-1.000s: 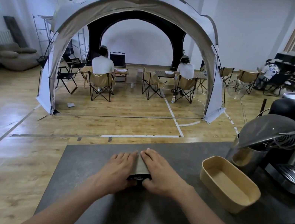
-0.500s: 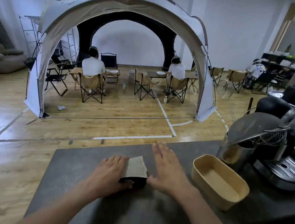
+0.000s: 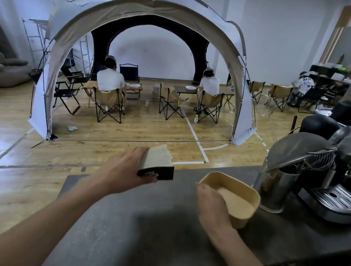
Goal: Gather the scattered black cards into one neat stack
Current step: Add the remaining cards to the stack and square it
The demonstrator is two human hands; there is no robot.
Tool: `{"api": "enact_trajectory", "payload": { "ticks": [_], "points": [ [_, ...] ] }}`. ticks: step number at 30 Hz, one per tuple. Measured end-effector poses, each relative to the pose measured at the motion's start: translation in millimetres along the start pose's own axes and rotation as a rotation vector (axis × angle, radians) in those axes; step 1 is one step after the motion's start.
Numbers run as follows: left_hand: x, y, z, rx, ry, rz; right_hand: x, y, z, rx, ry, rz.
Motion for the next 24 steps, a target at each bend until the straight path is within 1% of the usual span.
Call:
{"api": "enact_trajectory", "payload": {
  "ticks": [4,7,9,12,13,14,16,17,18,19,20,21,22,23,24],
  "points": [
    [-6,10,-29,-0.068,-0.010,0.002,53,5,17,0.087,0.063,-0.267],
    [-7,14,-41,-0.092,0.000,0.004,91,6,25,0.165,0.131,-0.418],
    [-5,14,-43,-0.084,0.001,0.001,109,3,28,0.190,0.149,-0.482],
    [0,9,-43,-0.071,0.002,0.011,117,-2,27,0.197,0.146,-0.511],
    [3,7,-42,-0.066,0.003,0.008,114,-3,22,0.146,0.187,-0.509],
    [7,5,-40,-0.057,0.005,-0.002,107,-2,13,0.028,0.269,-0.503],
    [17,3,-36,-0.033,0.027,-0.021,86,5,-14,-0.323,0.435,-0.449],
    [21,3,-34,-0.015,0.044,-0.025,73,12,-30,-0.419,0.503,-0.403],
    [23,4,-31,0.009,0.055,-0.027,61,22,-43,-0.402,0.548,-0.355],
    [21,6,-26,0.046,0.062,-0.022,51,36,-52,-0.284,0.546,-0.328],
    [15,8,-21,0.087,0.073,0.001,45,49,-59,-0.118,0.499,-0.324],
    [8,12,-15,0.127,0.093,0.036,43,60,-61,0.032,0.445,-0.342],
    [1,17,-8,0.161,0.107,0.073,43,68,-60,0.149,0.422,-0.364],
    [-5,21,0,0.194,0.100,0.095,43,74,-56,0.227,0.423,-0.376],
    [-9,24,8,0.220,0.084,0.107,40,76,-50,0.268,0.429,-0.373]
  ]
}}
Point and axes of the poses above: each hand's wrist, its own y-axis towards the middle knuckle, its own z-axis out of the palm, x = y × z, the point moved 1 cm from there along y, towards the middle knuckle, and after that the axes turned 1 degree about z, right-handed, at the moved point
